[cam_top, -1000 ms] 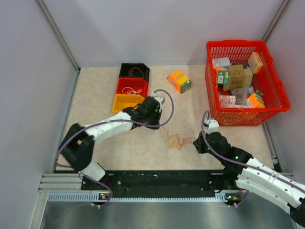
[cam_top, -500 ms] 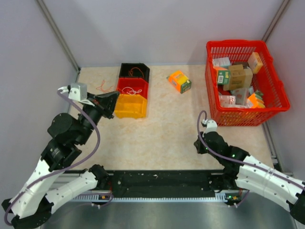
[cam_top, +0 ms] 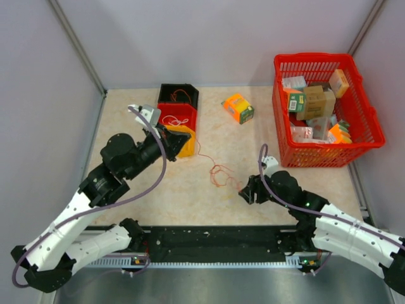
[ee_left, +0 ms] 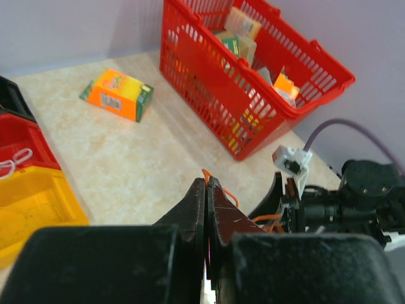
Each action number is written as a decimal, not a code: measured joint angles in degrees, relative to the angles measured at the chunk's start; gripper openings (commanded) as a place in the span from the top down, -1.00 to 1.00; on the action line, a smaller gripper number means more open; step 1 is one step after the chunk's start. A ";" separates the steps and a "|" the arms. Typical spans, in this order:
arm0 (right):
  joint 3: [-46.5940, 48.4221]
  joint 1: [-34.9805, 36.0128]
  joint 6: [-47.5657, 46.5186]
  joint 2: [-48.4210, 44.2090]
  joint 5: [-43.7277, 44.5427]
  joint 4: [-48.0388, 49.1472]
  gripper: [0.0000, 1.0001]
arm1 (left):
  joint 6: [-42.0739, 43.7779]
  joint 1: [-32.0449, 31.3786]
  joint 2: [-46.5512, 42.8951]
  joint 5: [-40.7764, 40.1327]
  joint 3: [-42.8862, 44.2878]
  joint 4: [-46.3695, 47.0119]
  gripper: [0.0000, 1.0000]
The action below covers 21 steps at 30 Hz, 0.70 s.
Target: Untangle the cables
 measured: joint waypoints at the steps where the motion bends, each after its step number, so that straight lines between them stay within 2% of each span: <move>1: 0.46 0.00 -0.02 0.11 -1.27 1.31 -0.32 | -0.37 0.00 0.72 0.81 -0.39 0.00 1.00; 5: 1.44 0.00 0.09 0.28 -4.96 7.43 -0.49 | -2.78 0.00 3.06 5.16 -2.49 0.46 1.00; 13: 0.87 0.00 2.73 1.77 -8.98 19.17 -0.59 | -9.05 0.00 6.40 15.39 -6.36 4.33 1.00; 21: -0.72 0.35 4.76 3.82 -9.75 22.38 -0.65 | -11.82 0.00 7.08 19.43 -6.34 6.91 1.00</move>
